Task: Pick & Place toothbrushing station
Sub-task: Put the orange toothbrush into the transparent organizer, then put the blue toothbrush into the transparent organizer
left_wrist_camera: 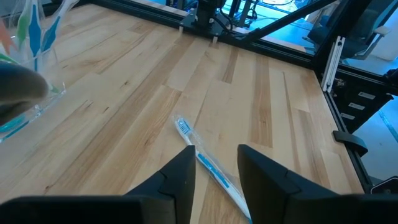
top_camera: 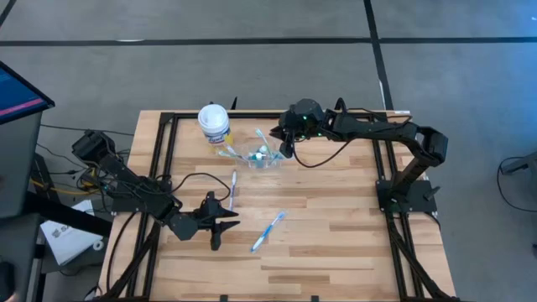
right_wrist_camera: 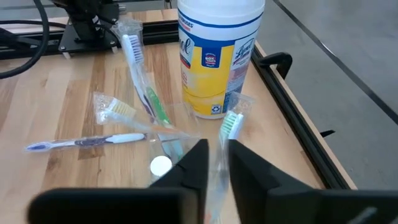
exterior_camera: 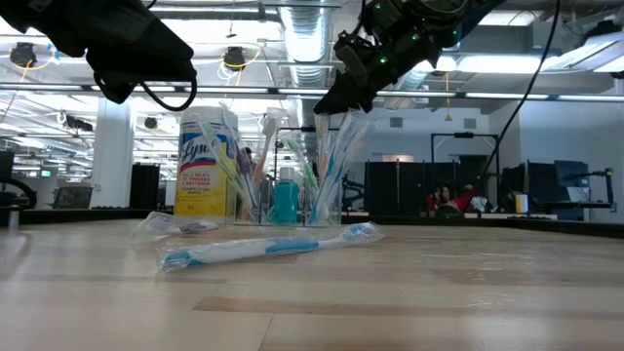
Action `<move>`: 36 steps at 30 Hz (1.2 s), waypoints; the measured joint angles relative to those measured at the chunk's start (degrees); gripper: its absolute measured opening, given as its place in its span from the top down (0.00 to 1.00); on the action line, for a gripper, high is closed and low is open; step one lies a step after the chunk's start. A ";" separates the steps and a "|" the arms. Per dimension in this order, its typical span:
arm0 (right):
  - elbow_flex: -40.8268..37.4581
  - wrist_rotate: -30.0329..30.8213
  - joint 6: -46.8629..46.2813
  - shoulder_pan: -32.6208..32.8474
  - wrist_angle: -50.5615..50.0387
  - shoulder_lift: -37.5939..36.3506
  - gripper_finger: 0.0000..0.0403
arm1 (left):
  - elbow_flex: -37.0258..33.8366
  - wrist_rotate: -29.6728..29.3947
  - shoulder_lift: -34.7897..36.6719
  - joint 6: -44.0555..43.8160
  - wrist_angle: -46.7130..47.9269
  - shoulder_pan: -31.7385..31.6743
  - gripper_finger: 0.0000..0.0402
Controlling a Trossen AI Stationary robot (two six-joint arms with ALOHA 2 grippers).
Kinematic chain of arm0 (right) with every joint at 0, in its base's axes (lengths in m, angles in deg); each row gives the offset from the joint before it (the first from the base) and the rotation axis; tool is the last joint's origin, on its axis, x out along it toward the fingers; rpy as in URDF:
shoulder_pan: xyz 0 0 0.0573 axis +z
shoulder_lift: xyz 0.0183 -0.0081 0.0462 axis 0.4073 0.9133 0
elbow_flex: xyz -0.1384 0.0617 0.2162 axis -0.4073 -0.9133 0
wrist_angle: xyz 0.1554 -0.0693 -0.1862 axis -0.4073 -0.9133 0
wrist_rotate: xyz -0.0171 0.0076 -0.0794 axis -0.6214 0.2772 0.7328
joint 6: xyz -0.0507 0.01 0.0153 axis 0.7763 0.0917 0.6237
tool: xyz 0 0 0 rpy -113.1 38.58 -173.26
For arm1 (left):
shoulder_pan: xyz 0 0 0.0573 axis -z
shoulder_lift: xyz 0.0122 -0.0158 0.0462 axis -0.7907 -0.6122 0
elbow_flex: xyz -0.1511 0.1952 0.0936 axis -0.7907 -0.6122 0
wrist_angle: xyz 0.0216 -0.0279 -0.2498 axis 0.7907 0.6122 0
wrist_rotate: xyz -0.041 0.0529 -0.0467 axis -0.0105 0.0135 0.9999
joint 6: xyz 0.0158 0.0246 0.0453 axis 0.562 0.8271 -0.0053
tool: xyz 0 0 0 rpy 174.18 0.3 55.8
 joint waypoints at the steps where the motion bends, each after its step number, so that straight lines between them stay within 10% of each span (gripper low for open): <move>1: 0.00 -0.02 0.00 -0.06 0.00 0.00 0.83 | 0.01 0.00 0.00 0.01 0.00 0.01 0.72; 15: -0.02 0.02 -1.92 -1.47 3.72 -0.49 0.60 | 0.00 0.00 0.00 0.54 0.00 0.00 0.72; 36: 0.00 -1.53 1.08 9.21 -5.04 -4.76 0.64 | 0.00 0.00 0.00 1.05 -0.02 0.00 0.72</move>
